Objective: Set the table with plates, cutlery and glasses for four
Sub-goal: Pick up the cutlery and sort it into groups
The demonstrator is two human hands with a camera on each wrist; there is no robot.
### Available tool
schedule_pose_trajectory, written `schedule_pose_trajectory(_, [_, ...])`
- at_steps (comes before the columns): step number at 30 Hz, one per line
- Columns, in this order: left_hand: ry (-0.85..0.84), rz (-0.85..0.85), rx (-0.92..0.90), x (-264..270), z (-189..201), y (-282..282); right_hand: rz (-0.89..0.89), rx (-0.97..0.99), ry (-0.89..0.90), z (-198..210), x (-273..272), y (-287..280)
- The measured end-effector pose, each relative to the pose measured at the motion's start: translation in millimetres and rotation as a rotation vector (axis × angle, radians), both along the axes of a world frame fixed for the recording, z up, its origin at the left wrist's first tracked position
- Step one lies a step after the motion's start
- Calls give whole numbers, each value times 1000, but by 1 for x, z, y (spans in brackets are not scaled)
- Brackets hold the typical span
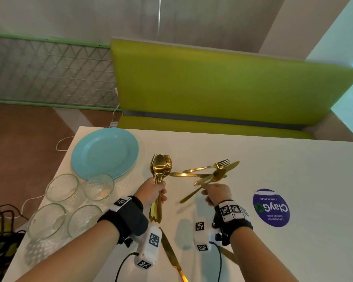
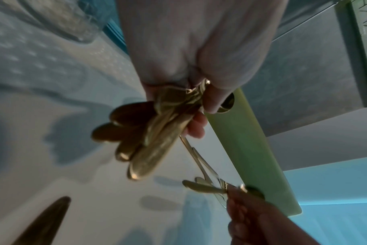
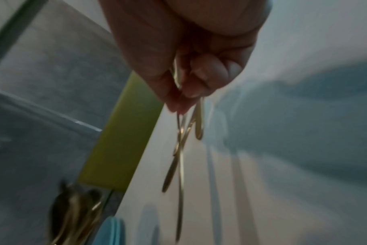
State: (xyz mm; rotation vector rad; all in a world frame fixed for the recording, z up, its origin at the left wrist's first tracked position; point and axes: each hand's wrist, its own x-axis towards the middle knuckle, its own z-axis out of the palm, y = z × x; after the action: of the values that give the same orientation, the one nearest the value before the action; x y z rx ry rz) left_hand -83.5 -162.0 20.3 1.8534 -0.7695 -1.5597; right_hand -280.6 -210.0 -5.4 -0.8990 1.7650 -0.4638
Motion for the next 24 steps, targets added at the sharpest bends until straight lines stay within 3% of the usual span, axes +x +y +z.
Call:
schedule_pose_trajectory(3, [84, 17, 9, -7, 3, -4, 234, -116, -87, 23, 16, 6])
schedule_pose_trajectory(7, [136, -17, -14, -17, 4, -6, 436, -75, -117, 36, 45, 11])
schedule_pose_trajectory(12, [174, 11, -32, -18, 4, -4, 497, -45, -71, 35, 67, 13])
schedule_pose_trajectory(16, [127, 45, -32, -15, 1, -3, 587, -133, 93, 27, 75, 13])
schedule_pose_trajectory(19, [44, 57, -18, -10, -4, -4, 632, -160, 82, 26, 75, 10])
schedule_pose_trajectory(21, [19, 85, -2, -5, -7, -5, 605, -139, 84, 31, 68, 1])
schedule_pose_trajectory(24, [2, 128, 19, 5, -10, -8, 426, -98, 191, 32, 48, -29])
